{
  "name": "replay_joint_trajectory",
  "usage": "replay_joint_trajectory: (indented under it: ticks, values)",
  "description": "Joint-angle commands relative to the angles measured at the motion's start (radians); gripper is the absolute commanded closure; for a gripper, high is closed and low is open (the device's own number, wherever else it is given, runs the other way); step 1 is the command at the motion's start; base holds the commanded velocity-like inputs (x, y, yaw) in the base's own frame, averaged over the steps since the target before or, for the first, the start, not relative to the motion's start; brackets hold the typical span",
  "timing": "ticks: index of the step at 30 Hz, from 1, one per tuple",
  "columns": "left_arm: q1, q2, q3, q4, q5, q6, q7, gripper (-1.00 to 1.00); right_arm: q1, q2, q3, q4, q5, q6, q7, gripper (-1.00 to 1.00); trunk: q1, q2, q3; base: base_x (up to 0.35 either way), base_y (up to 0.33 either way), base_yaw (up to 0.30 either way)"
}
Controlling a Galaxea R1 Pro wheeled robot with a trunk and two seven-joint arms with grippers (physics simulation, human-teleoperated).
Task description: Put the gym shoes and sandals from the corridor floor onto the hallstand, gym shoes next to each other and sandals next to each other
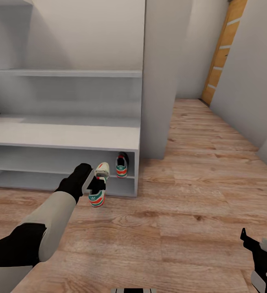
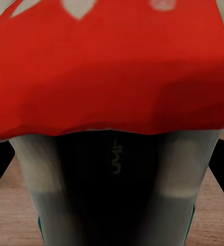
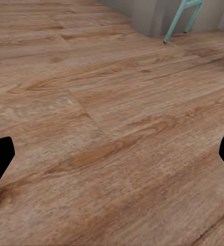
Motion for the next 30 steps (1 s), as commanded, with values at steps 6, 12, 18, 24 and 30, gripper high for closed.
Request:
replay_joint_trajectory:
  ticks: [6,12,18,24,30]
  values:
    - [0.001,0.0,0.0,0.0,0.0,0.0,0.0,1.0,0.001,0.0,-0.001,0.0,0.0,0.0,0.0,-1.0,0.0,0.0,0.0,0.018,0.0,0.0]
    - [0.001,0.0,0.0,0.0,-0.001,0.0,-0.001,1.0,0.001,0.0,0.0,0.0,0.0,0.0,0.0,-1.0,0.0,0.0,0.0,0.161,0.0,0.0]
    - [0.001,0.001,-0.001,0.0,-0.001,0.0,-0.001,1.0,0.0,0.0,0.0,0.0,0.0,0.0,0.0,-1.0,0.0,0.0,0.0,0.208,0.0,0.0]
    - [0.002,0.002,-0.002,0.0,-0.002,0.0,-0.001,1.0,0.0,0.0,-0.001,0.0,0.0,0.0,0.0,-1.0,0.0,0.0,0.0,0.035,0.0,0.0]
    - [0.002,0.002,-0.002,0.001,-0.002,0.0,-0.001,1.0,0.001,0.0,0.0,0.0,0.0,0.0,0.0,-1.0,0.0,0.0,0.0,0.002,0.0,0.0]
